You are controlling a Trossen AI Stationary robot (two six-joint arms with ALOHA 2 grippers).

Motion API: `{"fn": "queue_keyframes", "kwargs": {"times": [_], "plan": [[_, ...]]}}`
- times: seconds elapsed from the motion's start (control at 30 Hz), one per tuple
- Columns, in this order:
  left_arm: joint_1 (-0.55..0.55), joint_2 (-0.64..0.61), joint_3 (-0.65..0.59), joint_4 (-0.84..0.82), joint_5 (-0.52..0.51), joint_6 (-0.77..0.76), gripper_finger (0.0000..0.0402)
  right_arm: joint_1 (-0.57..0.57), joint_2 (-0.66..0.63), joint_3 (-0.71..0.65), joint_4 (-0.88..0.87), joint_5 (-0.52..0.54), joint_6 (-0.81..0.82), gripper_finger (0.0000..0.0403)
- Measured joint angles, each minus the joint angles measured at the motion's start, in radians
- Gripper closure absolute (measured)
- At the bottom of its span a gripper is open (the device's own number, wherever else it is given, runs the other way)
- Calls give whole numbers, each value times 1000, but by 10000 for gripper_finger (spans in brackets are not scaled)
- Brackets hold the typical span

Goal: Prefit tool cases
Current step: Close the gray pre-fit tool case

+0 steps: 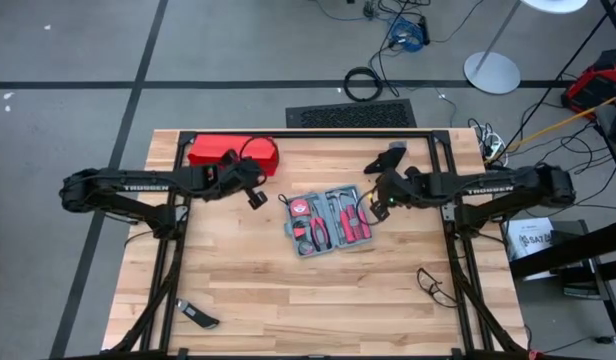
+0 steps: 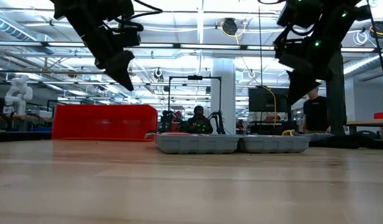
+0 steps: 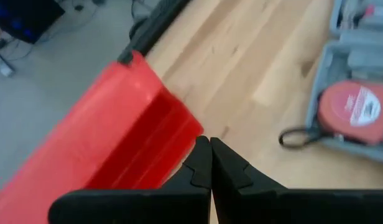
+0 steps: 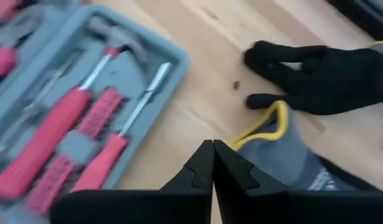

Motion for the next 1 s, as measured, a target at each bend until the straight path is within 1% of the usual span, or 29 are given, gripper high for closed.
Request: {"fn": "queue_keyframes", "kwargs": {"times": [0.1, 0.17, 0.33, 0.47, 0.6, 0.7, 0.77, 0.93, 1.0], "plan": [[17, 0, 0, 75, 9, 23, 402, -69, 19, 0, 6, 1, -39, 403], [30, 0, 0, 116, 36, 42, 402, -115, 40, 0, 17, -10, -76, 403], [81, 32, 0, 133, 110, 50, 402, -218, 128, 0, 90, -142, -166, 403], [132, 112, 0, 127, 234, 41, 402, -268, 208, 0, 125, -252, -205, 403], [173, 211, 0, 125, 336, 31, 402, -290, 271, 0, 158, -384, -217, 403], [195, 284, 0, 117, 447, 14, 402, -294, 313, 0, 174, -474, -221, 403], [198, 325, 0, 95, 497, 13, 402, -290, 333, 0, 173, -494, -219, 403], [186, 404, 0, 108, 572, 12, 402, -272, 357, 0, 172, -501, -201, 403], [173, 429, 1, 121, 583, 12, 402, -262, 357, 0, 168, -501, -199, 403]]}}
